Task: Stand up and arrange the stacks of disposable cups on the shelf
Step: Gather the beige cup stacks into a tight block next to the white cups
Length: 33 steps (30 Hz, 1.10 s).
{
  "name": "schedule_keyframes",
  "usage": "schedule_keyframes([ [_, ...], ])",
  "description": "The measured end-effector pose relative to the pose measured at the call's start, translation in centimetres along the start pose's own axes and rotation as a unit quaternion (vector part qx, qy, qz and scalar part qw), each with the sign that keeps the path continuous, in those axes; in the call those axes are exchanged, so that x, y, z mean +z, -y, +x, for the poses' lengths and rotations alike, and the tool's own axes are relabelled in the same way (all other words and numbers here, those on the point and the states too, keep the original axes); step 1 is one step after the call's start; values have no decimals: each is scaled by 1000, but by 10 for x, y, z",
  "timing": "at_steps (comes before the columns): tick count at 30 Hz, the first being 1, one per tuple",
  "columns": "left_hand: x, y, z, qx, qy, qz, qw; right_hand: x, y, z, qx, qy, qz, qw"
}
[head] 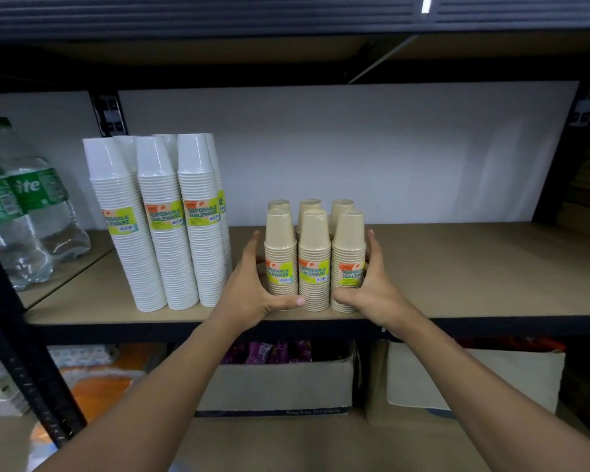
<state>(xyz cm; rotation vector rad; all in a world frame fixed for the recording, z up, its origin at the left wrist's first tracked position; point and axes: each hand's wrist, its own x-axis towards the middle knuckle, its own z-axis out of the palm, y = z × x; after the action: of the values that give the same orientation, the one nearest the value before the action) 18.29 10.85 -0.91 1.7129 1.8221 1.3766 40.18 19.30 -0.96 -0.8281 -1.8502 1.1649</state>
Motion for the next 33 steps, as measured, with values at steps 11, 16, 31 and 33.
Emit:
schedule_keyframes([
  [11,3,6,1,-33,-10,14,999,-2,-4,5,1,13,-15,1000],
  [16,4,9,1,-33,-14,17,999,-6,-7,9,1,12,-33,999],
  [31,12,5,-17,-32,-87,58,994,-2,-10,-4,8,-57,-64,996],
  [33,13,3,-18,-32,-93,66,993,-2,-10,-4,7,-57,-62,996],
])
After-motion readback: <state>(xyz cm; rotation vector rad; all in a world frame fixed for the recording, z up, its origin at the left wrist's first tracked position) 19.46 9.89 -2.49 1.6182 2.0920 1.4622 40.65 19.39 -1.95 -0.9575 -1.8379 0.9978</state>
